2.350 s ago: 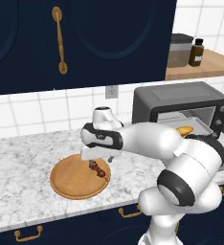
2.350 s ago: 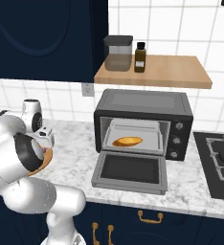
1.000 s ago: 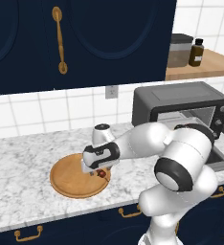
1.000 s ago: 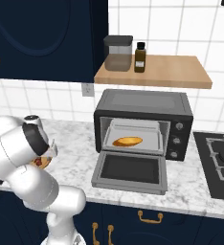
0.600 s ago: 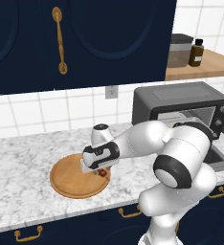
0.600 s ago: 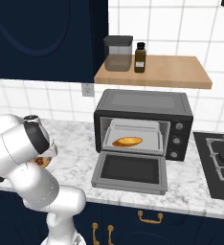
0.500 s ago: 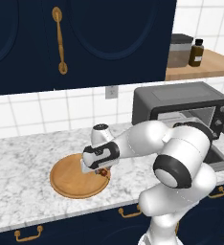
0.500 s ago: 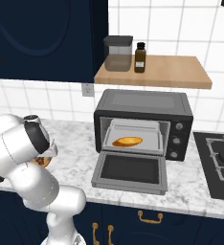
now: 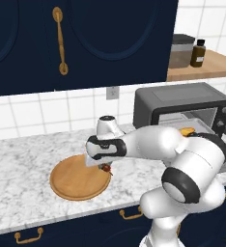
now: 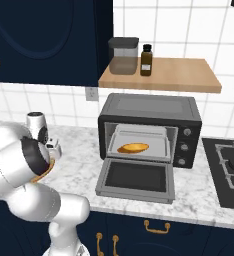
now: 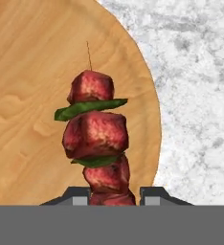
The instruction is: Pick up the kebab skewer and baguette bread, and place them inside the toaster oven. Close the toaster oven door and start by setting the timer.
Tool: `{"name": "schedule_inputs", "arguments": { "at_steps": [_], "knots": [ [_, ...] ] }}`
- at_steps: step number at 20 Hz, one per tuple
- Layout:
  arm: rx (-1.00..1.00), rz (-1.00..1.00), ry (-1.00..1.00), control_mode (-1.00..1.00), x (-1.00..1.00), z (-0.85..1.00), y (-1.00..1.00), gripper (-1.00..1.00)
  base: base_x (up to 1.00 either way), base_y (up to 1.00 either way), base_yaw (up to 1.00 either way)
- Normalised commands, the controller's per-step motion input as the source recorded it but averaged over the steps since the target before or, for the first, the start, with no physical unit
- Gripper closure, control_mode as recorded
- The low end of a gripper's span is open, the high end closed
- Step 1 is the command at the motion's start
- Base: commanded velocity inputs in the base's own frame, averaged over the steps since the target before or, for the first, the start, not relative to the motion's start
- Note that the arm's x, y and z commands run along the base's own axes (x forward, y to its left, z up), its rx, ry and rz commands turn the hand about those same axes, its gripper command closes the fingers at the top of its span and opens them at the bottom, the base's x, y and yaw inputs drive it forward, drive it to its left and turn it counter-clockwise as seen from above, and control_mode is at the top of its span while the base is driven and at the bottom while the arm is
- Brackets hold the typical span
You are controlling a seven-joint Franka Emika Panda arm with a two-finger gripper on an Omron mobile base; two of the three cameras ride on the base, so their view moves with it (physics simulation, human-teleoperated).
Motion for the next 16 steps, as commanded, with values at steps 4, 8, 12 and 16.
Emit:
{"name": "schedule_inputs", "arguments": {
  "at_steps": [4, 8, 12, 16],
  "knots": [
    [0.10, -0.11, -0.02, -1.00, -0.43, 0.58, -0.71, 1.00, 0.00, 0.00, 0.00],
    [0.11, -0.22, 0.00, -1.00, -0.36, 0.53, -0.86, 1.00, 0.00, 0.00, 0.00],
    [0.06, -0.34, 0.00, -1.00, -0.21, 0.31, -0.79, 1.00, 0.00, 0.00, 0.00],
    [0.06, -0.39, 0.00, -1.00, -0.08, 0.34, -0.75, 1.00, 0.00, 0.00, 0.00]
  ]
}}
